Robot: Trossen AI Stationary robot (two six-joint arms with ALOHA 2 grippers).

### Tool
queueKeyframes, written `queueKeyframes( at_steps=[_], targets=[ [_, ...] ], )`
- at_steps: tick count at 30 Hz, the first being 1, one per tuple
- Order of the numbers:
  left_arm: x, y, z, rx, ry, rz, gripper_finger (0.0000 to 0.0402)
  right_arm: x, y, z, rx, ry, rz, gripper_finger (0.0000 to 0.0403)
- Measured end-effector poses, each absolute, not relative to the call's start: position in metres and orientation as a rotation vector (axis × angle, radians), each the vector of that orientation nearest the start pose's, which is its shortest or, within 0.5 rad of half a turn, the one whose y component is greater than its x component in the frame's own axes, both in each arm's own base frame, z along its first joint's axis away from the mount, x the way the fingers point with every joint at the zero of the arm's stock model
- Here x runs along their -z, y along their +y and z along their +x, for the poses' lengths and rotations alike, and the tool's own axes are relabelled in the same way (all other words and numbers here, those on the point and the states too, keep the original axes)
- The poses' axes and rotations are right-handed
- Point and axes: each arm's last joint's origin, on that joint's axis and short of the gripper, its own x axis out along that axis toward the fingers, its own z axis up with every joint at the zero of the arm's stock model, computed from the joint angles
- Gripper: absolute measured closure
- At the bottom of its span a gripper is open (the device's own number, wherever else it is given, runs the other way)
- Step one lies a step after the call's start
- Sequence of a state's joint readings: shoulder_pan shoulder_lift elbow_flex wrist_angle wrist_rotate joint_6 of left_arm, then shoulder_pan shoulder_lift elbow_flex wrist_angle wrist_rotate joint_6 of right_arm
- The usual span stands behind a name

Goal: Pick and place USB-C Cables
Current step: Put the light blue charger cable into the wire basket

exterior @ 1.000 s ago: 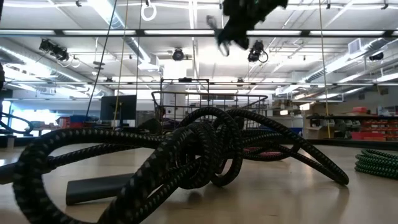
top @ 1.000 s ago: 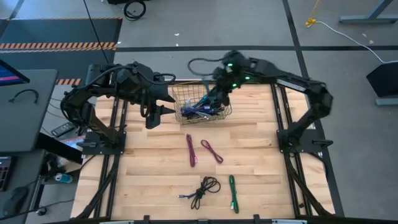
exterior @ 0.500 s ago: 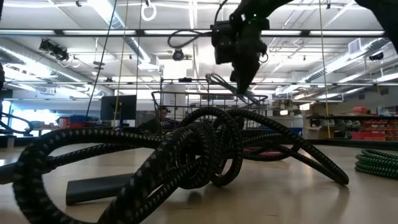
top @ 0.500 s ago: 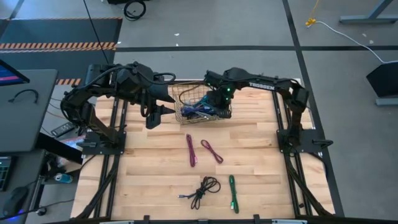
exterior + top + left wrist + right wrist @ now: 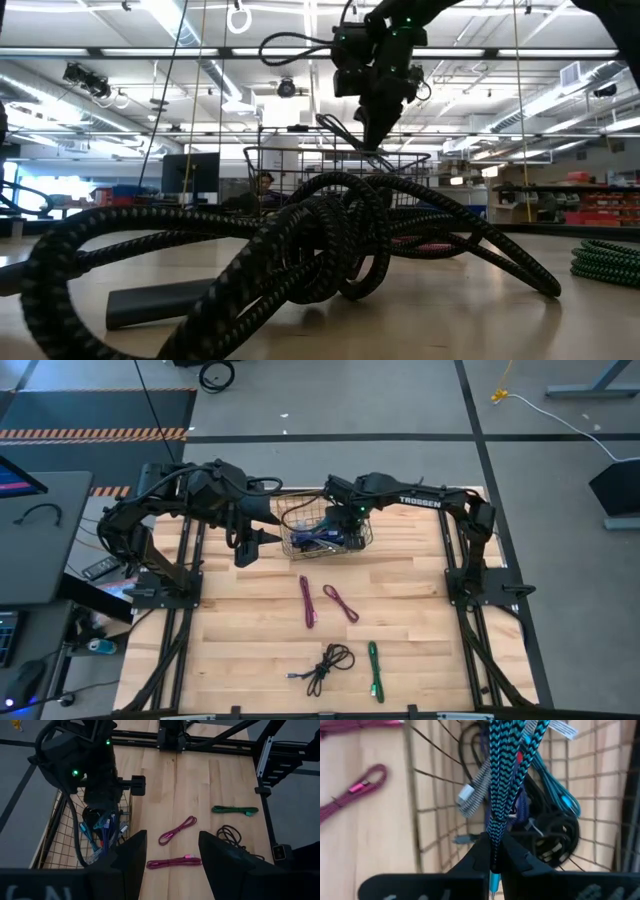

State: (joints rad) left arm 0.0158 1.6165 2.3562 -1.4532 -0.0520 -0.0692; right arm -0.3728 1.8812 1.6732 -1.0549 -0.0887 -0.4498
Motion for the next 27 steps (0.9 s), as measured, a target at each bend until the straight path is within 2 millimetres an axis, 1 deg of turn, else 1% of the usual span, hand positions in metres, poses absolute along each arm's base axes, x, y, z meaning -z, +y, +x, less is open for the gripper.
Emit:
queueKeyframes(
  at_steps=[6,11,14,21,27],
  targets=[
    [-0.513,0.005,0.246,-0.091,0.710,-0.058,0.0214,-0.269,-0.127,0.361,-0.065,1.238,-0.114,0.0385],
    [-0.513,0.005,0.246,-0.091,0.710,-0.059,0.0214,-0.260,-0.116,0.363,-0.092,1.252,-0.123,0.0385],
    [-0.513,0.005,0.246,-0.092,0.711,-0.060,0.0214,-0.251,-0.111,0.363,-0.105,1.273,-0.122,0.0385],
    [-0.513,0.005,0.246,-0.100,0.709,-0.082,0.0214,-0.230,-0.108,0.357,-0.097,1.322,-0.095,0.0385],
    [-0.513,0.005,0.246,-0.101,0.709,-0.085,0.0214,-0.221,-0.108,0.353,-0.069,1.357,-0.090,0.0385]
  ],
)
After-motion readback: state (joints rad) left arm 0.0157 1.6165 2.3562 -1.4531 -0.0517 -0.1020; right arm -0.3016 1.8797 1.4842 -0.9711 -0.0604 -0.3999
